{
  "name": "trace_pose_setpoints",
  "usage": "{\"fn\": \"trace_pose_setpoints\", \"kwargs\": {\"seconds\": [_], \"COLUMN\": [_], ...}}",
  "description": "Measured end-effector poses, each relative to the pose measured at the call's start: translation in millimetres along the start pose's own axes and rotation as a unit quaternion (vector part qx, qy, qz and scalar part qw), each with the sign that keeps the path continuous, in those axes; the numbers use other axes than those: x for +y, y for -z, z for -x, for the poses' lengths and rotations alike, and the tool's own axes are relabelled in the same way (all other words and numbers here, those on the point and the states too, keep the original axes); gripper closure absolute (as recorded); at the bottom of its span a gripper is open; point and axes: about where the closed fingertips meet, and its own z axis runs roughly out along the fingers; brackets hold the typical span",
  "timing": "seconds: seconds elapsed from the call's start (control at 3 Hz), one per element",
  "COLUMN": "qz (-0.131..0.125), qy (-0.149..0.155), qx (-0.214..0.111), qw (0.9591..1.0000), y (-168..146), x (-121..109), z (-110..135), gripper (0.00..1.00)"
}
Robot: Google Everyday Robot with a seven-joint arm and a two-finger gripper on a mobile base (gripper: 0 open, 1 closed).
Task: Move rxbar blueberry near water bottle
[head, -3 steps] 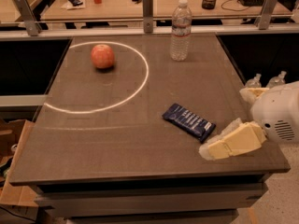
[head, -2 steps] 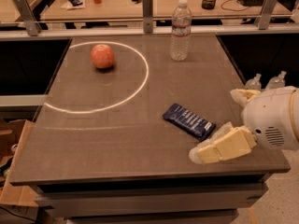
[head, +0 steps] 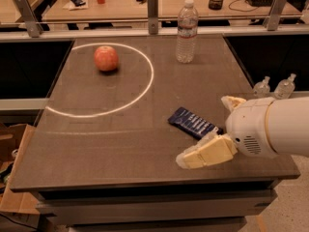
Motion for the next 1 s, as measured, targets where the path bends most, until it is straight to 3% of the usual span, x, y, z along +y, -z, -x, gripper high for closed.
{"fn": "trace_pose_setpoints", "kwargs": {"seconds": [0.67, 1.0], "qz": [0.006, -0.011], "qy": [-0.004, -0.010], "qx": [0.022, 0.038], "qw": [0.9997, 0.9992], "y": [-39.8, -58.6], "x": [-5.0, -29.4], "z": [-9.4, -15.9], "gripper": [0.00, 0.00]}}
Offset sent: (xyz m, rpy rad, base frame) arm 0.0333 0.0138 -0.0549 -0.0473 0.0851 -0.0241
